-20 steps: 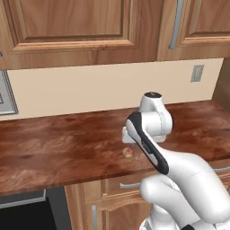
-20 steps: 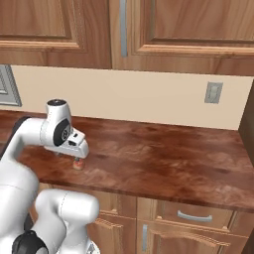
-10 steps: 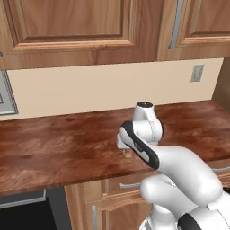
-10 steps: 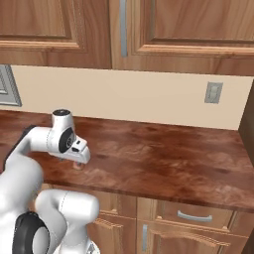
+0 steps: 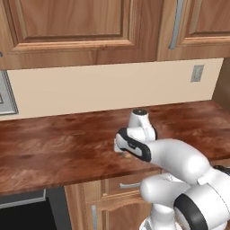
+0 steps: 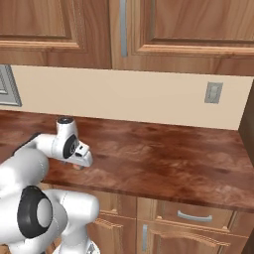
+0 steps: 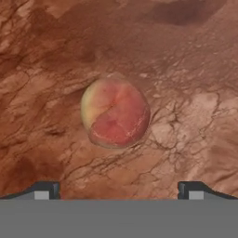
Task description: Place the liquors on the top shelf of the fridge to keep them out of children's reach, and place the peach on lower shelves for easy access.
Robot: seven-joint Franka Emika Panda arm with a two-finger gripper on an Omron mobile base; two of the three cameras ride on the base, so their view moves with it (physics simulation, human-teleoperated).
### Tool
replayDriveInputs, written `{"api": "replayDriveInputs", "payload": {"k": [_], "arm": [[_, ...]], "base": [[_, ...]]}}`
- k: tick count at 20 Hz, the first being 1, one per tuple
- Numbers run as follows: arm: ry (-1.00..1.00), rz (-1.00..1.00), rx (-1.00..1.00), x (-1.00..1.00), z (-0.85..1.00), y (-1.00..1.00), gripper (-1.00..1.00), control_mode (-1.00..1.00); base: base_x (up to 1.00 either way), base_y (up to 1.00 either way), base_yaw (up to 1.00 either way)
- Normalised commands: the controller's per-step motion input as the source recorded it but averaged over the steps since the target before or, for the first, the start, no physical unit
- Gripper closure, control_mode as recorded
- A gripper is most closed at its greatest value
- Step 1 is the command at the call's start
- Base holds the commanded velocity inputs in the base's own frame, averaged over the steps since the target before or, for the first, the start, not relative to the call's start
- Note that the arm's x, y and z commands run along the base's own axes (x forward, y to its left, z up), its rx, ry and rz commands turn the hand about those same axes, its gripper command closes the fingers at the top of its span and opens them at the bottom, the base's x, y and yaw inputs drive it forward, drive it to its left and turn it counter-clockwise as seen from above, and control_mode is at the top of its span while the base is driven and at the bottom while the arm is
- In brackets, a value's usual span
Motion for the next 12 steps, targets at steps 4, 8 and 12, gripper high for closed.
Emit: {"api": "replayDriveInputs", "payload": {"k": [4, 8, 12], "arm": [[0.0, 0.0, 0.0, 0.31, -0.24, 0.0, -1.0, -1.0], [0.0, 0.0, 0.0, 0.3, -0.23, 0.0, -1.0, -1.0], [0.0, 0.0, 0.0, 0.29, -0.21, 0.0, -1.0, -1.0]], "base": [[0.0, 0.0, 0.0], [0.0, 0.0, 0.0], [0.0, 0.0, 0.0]]}}
